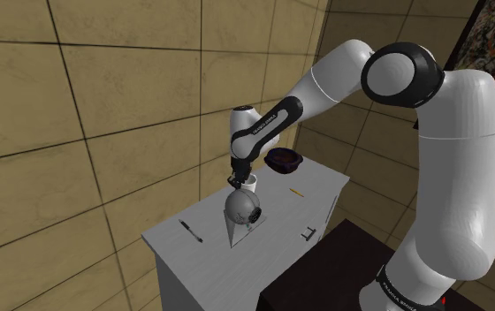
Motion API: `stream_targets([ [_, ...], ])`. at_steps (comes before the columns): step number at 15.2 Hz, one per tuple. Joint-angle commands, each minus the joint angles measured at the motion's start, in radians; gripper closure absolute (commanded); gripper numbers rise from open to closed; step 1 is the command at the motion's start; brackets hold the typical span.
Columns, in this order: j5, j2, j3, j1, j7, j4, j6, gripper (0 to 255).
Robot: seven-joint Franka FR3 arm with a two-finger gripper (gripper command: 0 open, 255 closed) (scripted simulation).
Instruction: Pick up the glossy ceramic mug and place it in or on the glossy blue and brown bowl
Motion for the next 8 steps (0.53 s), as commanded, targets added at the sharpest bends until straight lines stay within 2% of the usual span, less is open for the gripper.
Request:
stream_targets([
  [1, 0.000, 0.000, 0.000, 0.000, 0.000, 0.000, 0.000, 255],
  [8, 0.012, -0.069, 0.006, -0.004, -0.011, 0.006, -0.075, 255],
])
